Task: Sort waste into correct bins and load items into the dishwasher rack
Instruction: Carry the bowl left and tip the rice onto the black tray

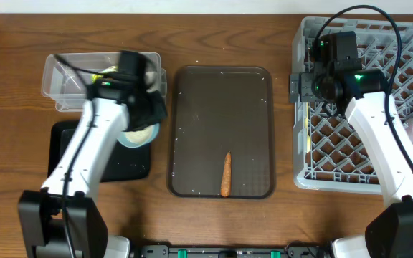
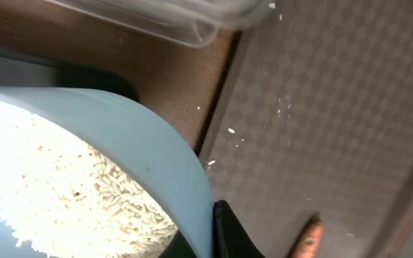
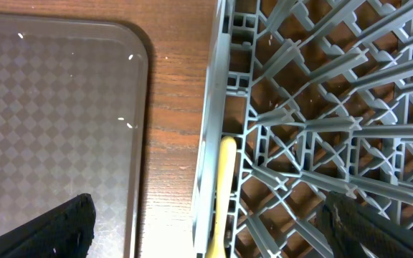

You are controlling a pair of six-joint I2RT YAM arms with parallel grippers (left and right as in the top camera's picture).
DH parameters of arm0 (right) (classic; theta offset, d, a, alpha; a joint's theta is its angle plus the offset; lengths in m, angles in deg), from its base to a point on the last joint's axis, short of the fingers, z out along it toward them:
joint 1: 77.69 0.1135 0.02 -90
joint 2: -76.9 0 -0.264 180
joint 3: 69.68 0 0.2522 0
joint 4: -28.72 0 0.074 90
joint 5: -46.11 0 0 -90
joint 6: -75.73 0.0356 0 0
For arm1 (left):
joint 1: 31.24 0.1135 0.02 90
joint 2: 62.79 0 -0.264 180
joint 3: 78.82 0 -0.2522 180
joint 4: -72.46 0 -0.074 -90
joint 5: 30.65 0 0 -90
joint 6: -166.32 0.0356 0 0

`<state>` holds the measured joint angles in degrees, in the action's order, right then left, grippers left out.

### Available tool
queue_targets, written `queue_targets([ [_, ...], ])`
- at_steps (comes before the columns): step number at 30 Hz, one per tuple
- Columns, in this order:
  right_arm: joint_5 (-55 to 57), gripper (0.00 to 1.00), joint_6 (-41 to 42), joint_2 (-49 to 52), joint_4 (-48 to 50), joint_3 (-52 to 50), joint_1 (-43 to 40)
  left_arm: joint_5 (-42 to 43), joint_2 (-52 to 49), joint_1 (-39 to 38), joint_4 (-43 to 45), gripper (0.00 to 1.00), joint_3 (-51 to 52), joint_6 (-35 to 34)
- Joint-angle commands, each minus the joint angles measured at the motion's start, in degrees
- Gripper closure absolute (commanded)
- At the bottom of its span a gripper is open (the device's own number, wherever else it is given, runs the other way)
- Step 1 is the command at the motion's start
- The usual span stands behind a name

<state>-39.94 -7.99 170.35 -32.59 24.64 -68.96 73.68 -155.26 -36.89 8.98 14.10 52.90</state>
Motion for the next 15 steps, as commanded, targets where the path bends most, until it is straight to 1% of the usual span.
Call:
queue_targets([
  [1,0.6,0.01,-0.8,-0.1,-0.1,0.0,-0.3,12.9,0.7,7.0,0.2,0.94,1.9,6.4],
  [7,0.6,0.01,-0.8,-0.1,-0.1,0.0,-0.3,30.9,0.6,18.3,1.8,0.94,5.2,16.6],
  [11,0.6,0.01,-0.8,-0.1,-0.1,0.0,-0.3,38.0,0.6,24.8,4.9,0.94,9.3,18.0],
  [15,0.6,0.01,-0.8,-0.1,0.0,0.0,-0.3,50.7,0.6,31.1,10.3,0.94,15.4,21.2],
])
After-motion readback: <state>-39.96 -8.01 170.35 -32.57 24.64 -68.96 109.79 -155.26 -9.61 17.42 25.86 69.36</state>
